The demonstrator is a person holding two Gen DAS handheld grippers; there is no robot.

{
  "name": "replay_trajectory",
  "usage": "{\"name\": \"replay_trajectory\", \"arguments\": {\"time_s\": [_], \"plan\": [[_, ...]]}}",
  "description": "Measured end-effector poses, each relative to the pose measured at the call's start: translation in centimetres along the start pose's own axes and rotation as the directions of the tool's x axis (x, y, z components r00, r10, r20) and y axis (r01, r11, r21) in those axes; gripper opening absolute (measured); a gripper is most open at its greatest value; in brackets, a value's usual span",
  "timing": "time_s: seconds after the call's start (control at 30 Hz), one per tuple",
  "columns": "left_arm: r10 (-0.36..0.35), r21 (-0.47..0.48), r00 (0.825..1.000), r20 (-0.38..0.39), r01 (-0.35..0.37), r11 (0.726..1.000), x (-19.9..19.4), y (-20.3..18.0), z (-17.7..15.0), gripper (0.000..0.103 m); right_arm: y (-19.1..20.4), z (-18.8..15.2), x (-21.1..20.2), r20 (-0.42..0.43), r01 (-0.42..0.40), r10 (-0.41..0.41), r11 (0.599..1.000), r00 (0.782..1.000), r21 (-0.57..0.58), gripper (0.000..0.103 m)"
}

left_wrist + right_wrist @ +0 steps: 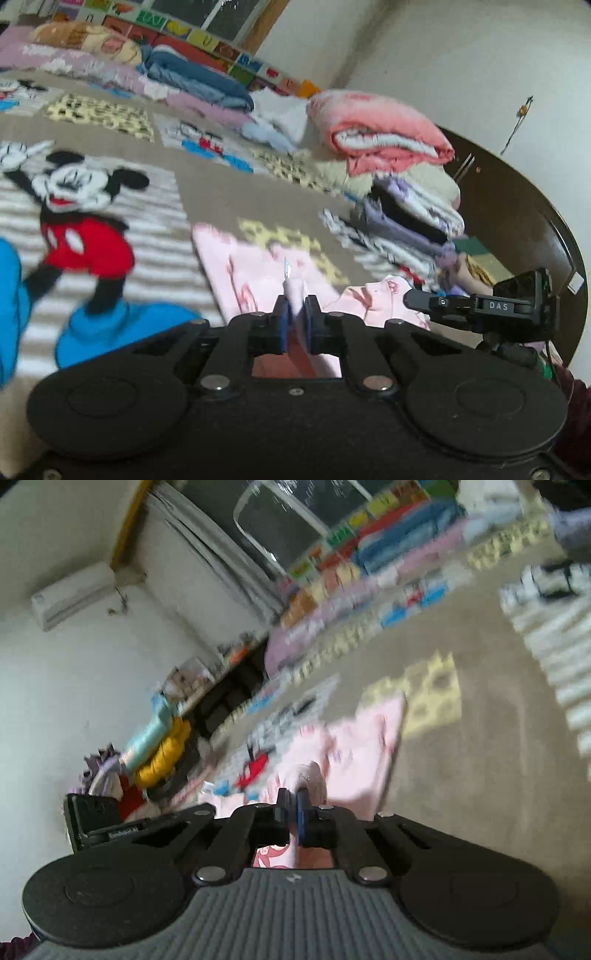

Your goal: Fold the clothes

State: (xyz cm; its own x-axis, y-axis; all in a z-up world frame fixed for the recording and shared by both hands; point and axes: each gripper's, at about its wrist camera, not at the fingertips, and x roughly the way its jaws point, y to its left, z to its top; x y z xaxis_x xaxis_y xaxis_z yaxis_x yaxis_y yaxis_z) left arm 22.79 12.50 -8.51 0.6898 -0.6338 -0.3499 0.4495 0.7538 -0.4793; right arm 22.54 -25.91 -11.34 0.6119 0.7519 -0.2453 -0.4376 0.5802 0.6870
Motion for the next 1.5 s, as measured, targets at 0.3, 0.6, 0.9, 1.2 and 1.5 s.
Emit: {"name": "replay_trajectory", "arguments": {"time_s": [0.3,0.6,0.9,1.2,1.5], "plan": [[-0.038,0.006,0.998,0.059,0.037,0.999,3.2,3.2,3.8,0.006,-1.8,3.4,2.5,0.119,-0.006,0.005,1.0,0.993,0.004,0.005],[-0.031,0.011,0.998,0.054,0.03,0.999,6.2,5.7,5.1,0.004,-4.7,5.4,6.5,0.136,0.033,-0.036,0.999,0.99,0.028,0.005],[0.022,-0.095,1.0,-0.015,-0.023,0.995,6.9,7.4,5.2,0.019,-6.1,5.4,8.5,0.06,0.108,-0.112,0.992,0.992,0.067,0.006],[0.097,0.014,0.993,-0.072,-0.097,0.995,8.1,5.8,4.4,0.018,-5.5,4.4,9.3,0.001,0.171,-0.171,0.985,0.985,0.036,0.026],[0.152,0.072,0.988,0.0,-0.152,0.986,8.2,5.3,4.4,0.0,-3.8,4.8,8.8,0.069,0.181,-0.176,0.981,0.982,-0.071,0.006]]}}
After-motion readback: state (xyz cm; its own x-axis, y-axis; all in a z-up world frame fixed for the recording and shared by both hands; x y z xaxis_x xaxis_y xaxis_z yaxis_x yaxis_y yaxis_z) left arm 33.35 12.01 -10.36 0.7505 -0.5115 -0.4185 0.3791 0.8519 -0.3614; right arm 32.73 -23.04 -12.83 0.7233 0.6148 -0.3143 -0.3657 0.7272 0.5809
